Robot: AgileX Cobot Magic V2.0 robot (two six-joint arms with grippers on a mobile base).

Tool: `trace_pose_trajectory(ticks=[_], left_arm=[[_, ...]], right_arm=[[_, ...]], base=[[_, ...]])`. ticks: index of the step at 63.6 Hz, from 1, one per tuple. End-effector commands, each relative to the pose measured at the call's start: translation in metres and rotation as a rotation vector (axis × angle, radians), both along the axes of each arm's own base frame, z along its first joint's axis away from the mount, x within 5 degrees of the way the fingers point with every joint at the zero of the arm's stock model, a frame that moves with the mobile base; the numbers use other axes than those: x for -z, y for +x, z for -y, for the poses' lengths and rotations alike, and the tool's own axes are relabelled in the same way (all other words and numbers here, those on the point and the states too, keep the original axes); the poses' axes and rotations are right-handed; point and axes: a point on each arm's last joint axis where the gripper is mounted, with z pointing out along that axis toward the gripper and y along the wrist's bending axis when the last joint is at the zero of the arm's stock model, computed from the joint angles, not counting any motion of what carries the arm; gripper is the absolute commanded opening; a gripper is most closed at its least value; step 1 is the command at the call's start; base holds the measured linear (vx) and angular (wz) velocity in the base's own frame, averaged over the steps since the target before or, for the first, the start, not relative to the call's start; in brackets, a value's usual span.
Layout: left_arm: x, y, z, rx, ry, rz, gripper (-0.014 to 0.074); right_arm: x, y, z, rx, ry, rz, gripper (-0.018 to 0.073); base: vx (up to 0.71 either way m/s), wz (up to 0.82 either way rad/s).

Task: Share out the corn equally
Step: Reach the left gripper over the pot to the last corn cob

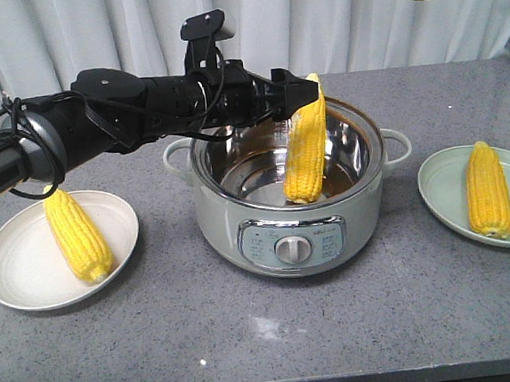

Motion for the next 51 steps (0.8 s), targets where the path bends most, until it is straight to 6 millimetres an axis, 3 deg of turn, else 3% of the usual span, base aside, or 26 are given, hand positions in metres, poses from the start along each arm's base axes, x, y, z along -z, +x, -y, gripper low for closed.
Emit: trace_pose_trajectory(ticks=[1, 18, 36, 51], left_arm=[[-0.039, -0.014, 0.001, 0.011, -0.066, 0.059, 0.0511], [-0.042, -0.014, 0.004, 0.021, -0.150, 0.044, 0.0491], [-0.055, -0.018, 0.019, -0.046, -0.246, 0.292, 0.0491], [-0.058, -0.029, 0.035, -0.211, -0.096, 0.381, 0.0491]], right_arm=[[-0.023, -0.017, 0.003, 0.021, 0.044, 0.116, -0.0001], [-0.023, -0.017, 0.003, 0.021, 0.044, 0.116, -0.0001], [-0.023, -0.017, 0.003, 0.021, 0.044, 0.116, -0.0001], [-0.023, -0.017, 0.003, 0.021, 0.044, 0.116, -0.0001]], base=[[0.00, 0.00], [0.00, 0.00], [0.00, 0.00], [0.00, 0.00]])
